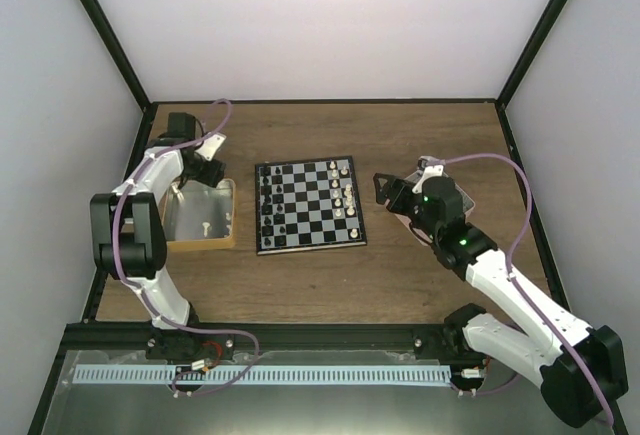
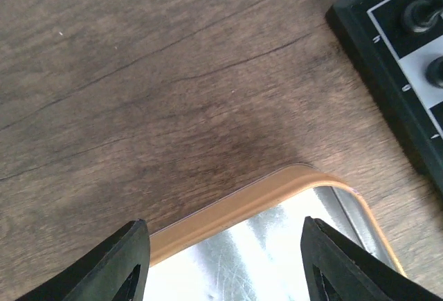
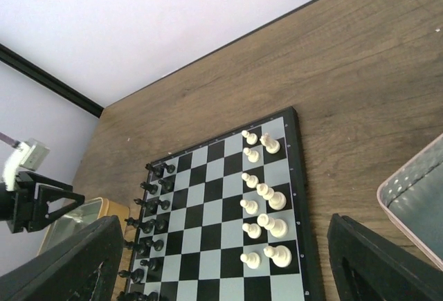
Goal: Set up the chess pieces on the board
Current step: Adjust the storage box at the center of the board.
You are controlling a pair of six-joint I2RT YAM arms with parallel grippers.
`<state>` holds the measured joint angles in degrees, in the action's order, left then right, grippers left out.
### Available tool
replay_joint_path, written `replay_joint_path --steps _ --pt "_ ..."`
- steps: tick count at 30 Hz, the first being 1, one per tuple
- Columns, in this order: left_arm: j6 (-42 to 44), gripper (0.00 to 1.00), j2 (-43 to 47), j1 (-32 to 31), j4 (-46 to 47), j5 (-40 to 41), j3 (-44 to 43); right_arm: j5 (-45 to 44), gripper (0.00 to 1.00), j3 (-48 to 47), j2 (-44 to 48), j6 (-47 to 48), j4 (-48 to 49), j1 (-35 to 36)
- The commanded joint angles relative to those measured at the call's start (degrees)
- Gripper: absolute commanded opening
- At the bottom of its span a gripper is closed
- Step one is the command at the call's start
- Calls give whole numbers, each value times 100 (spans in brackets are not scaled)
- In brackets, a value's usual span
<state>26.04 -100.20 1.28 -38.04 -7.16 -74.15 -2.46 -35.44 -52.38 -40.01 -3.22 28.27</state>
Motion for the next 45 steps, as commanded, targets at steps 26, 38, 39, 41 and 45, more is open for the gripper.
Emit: replay_joint_path --steps 26,38,39,41,45 --pt "293 39 -746 106 121 309 -88 231 81 -736 -65 -328 -491 -6" --pt "-329 30 -476 151 24 665 18 166 81 -637 149 -323 -586 -5" --pt "-415 29 -455 153 20 712 34 174 81 -636 157 -321 -592 -6" --pt "-574 25 -431 166 14 809 100 175 81 -636 179 -314 -607 -6" --pt "-1002 23 -439 267 -22 973 215 141 81 -619 257 -264 -627 -4"
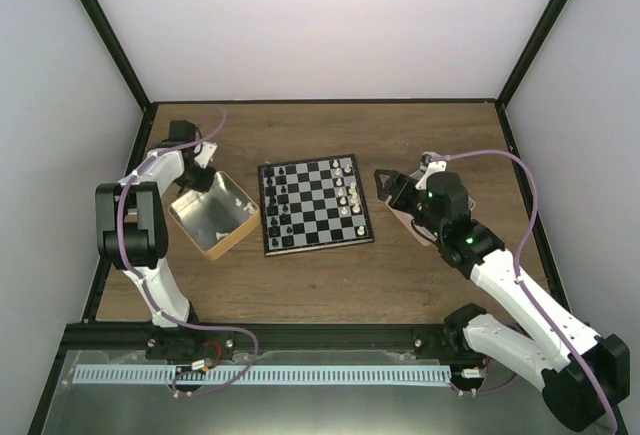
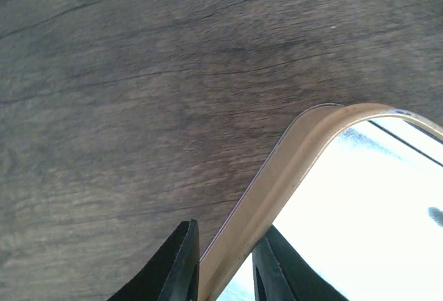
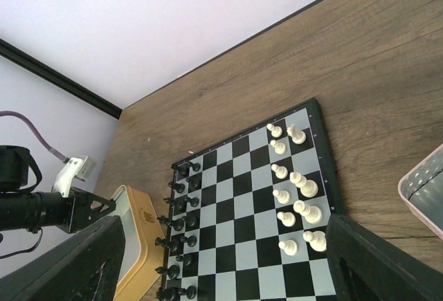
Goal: Set up the chess pieces on the board
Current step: Adjust the storage box at the center of the board.
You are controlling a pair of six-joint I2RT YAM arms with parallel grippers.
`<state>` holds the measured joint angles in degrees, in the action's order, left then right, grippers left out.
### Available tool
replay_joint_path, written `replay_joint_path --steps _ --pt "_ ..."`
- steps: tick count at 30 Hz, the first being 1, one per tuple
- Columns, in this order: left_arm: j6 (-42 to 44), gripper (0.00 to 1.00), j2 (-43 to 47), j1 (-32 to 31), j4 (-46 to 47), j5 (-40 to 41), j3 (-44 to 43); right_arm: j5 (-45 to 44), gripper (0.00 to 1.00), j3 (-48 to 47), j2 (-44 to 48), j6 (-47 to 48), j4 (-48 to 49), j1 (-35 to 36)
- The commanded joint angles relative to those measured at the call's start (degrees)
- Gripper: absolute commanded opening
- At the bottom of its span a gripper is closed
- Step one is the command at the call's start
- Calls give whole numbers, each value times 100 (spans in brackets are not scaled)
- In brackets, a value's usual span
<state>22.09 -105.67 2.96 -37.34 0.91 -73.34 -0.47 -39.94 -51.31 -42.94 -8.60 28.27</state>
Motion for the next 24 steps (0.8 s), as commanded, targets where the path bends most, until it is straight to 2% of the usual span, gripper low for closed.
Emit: replay_joint_path --steps 1,4,7,10,15,19,21,24 --pt "-813 24 89 119 -115 217 131 -58 81 -156 170 38 -89 -6" --pt "-1547 30 -22 156 -336 263 34 -42 81 -104 206 38 -44 -6" --pt "-2112 29 54 161 -332 369 237 -20 81 -2 254 40 55 -6" --pt "-2534 25 246 161 -327 486 529 -3 81 113 323 56 141 -6" --pt "-2850 21 684 163 -289 555 943 -9 82 205 416 209 166 -6" --pt "-3146 18 957 161 -158 317 1178 -53 82 246 499 339 166 -6" --pt "-3266 13 1032 161 -151 299 1243 -49 82 255 519 385 174 -6" --pt "-3383 11 1057 161 -199 320 1329 -4 83 270 533 425 185 -6"
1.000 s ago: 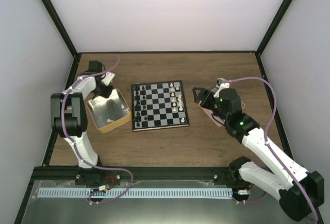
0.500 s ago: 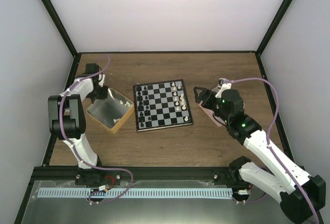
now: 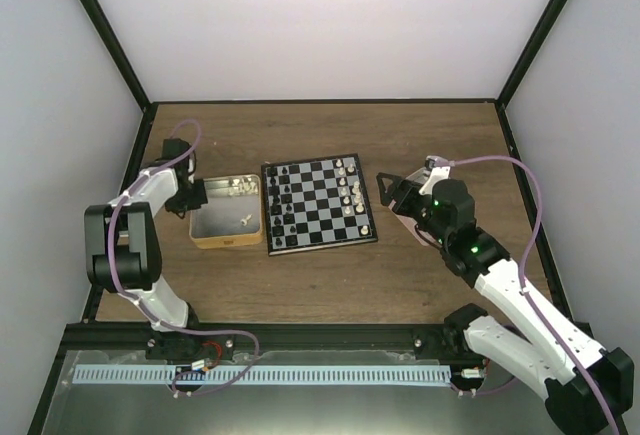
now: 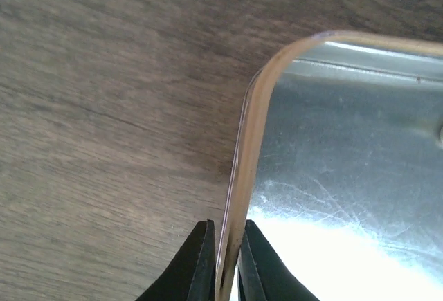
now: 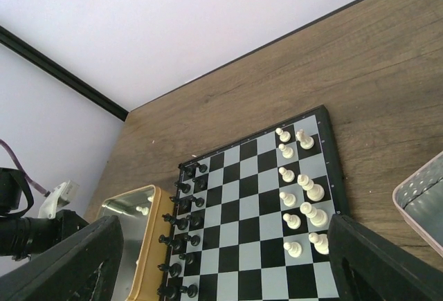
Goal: Set up the chess pieces on the board
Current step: Adjust the storage box at the center of the board, then pick up the chess piece from the storage box.
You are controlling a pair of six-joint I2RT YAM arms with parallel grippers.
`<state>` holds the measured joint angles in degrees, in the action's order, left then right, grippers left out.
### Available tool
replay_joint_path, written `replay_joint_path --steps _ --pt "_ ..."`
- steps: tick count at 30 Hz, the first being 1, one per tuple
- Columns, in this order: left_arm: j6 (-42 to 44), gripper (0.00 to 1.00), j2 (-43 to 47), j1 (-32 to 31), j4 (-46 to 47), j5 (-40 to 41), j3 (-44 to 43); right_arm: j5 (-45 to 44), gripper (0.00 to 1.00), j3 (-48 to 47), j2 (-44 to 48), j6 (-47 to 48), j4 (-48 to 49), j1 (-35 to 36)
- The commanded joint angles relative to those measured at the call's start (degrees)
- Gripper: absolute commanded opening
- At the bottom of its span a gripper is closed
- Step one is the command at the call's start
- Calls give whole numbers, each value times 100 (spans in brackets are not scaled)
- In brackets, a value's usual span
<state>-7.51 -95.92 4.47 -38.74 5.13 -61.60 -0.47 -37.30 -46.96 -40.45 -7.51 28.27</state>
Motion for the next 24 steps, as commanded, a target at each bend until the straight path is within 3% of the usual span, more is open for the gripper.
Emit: replay_joint_path --steps 1,12,18,24 --pt "-451 11 106 10 -50 -67 217 4 83 9 98 184 81 -6" --pt "-427 35 1158 -68 -85 -213 57 -3 83 37 77 186 131 -6" --pt "-421 36 1718 -470 152 -538 79 -171 83 118 6 52 194 -5" --pt "-777 34 1406 -972 206 -516 71 -472 83 175 -112 -73 249 -3"
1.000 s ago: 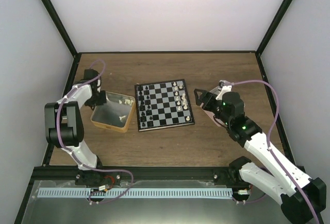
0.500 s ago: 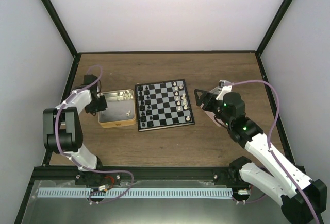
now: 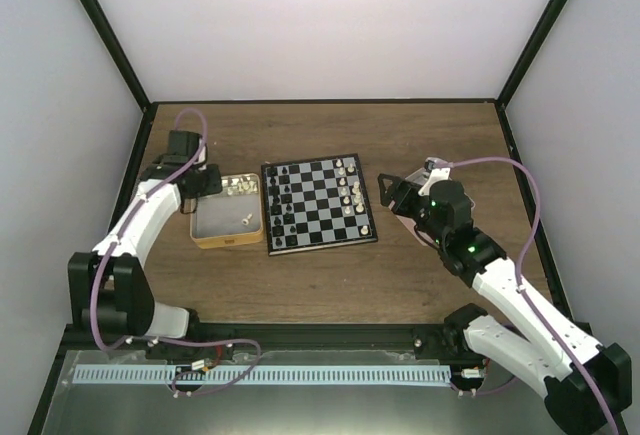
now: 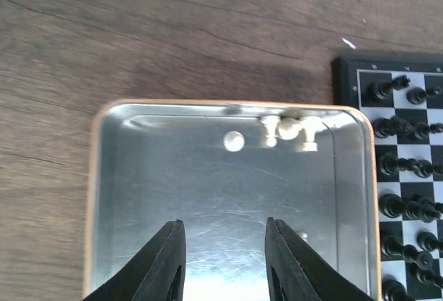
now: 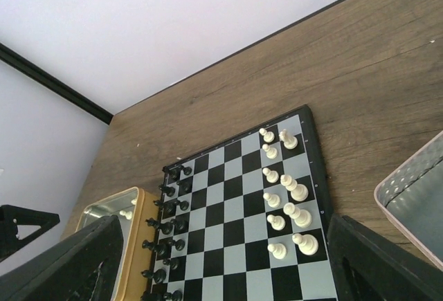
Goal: Set up the chess pieces on the board
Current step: Pick up the chess piece from the storage box.
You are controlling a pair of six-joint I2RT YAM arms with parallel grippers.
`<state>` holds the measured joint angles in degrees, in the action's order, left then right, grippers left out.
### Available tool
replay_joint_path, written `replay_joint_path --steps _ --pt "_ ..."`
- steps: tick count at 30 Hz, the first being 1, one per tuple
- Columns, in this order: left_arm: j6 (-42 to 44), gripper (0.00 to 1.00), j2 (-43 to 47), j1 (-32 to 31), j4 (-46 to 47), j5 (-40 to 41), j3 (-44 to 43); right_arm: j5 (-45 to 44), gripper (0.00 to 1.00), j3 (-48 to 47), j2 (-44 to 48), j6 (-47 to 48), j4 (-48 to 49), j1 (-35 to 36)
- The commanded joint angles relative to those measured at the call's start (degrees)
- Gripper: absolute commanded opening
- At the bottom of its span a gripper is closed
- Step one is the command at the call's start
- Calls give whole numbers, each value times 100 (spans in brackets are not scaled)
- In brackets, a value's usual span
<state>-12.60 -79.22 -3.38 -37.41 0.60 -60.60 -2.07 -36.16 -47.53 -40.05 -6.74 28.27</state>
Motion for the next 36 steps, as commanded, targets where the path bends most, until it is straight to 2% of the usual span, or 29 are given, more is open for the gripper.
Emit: replay_joint_path --steps 1,5,11,16,21,32,36 --pt "-356 33 -354 -227 113 -17 -9 -350 83 68 -81 -128 185 -5" --pt "-543 33 -799 -260 503 -284 123 -456 83 82 -253 -148 283 -6" --pt "-815 33 -1648 -275 752 -377 -165 -448 83 -1 -554 -100 370 -8" --pt "-905 37 -2062 -278 825 26 -321 -461 83 19 -600 -48 433 -6" --pt "-910 38 -2331 -276 1019 16 -409 -446 83 53 -600 -21 481 -6" --pt "-946 19 -2831 -278 1101 257 -757 -487 83 81 -515 -20 431 -5" --pt "-946 5 -2820 -285 1042 257 -714 -505 83 102 -461 -15 420 -6"
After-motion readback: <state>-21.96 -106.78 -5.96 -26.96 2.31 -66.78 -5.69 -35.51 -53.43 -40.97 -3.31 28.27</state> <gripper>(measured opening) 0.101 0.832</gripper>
